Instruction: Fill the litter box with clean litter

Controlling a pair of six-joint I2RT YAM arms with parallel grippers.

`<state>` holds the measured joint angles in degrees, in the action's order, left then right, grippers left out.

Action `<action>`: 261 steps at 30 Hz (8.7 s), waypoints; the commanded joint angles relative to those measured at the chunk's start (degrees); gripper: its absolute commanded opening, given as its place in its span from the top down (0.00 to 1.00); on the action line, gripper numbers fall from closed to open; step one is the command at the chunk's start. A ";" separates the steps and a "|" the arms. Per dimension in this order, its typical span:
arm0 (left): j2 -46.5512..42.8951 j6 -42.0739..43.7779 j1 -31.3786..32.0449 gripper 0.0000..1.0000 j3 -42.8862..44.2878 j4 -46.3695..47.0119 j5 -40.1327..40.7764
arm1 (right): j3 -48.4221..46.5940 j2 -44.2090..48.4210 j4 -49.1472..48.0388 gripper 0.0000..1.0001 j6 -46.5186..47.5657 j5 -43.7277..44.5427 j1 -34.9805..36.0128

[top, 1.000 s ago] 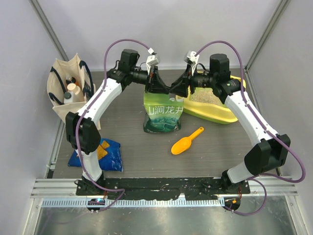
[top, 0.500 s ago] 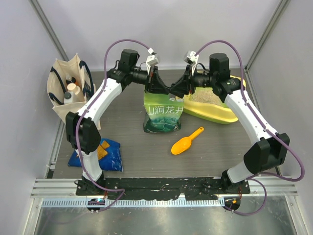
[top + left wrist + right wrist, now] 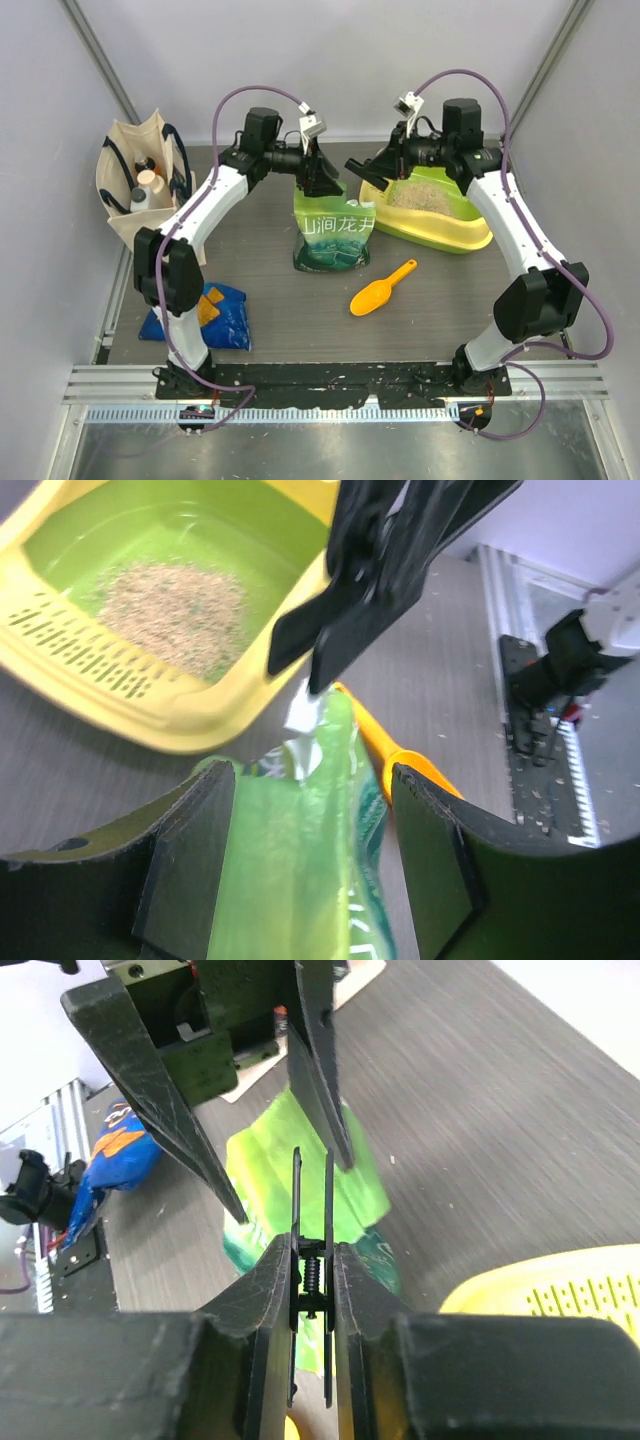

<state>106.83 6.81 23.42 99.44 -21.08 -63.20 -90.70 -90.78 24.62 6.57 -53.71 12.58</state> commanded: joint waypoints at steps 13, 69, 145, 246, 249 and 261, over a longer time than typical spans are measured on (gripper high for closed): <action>-6.72 38.60 5.14 0.51 2.69 -23.02 6.86 | -5.46 -4.93 29.43 0.98 42.29 -1.83 -2.73; 5.85 59.21 10.95 0.45 3.31 -27.08 17.50 | -7.48 -14.25 26.09 0.98 37.64 -5.79 -5.37; 14.11 30.63 6.73 0.99 9.20 -24.45 -0.61 | -5.11 -9.76 36.29 0.98 53.55 7.03 3.50; -11.73 2.18 -12.35 0.00 -11.18 -6.27 31.11 | 2.71 -0.80 3.06 0.12 -8.31 48.86 5.53; -11.46 -2.83 -12.35 0.00 -12.60 -3.72 34.79 | 4.55 0.52 4.55 0.11 -10.43 55.80 5.53; -9.01 -8.40 -12.35 0.00 -1.66 0.16 48.86 | -2.52 -0.61 0.17 0.09 -6.84 67.94 5.61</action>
<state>97.12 -0.97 11.18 87.55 -25.54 -20.18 -84.25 -91.42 29.10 -1.34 7.68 18.13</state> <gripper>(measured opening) 0.995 0.903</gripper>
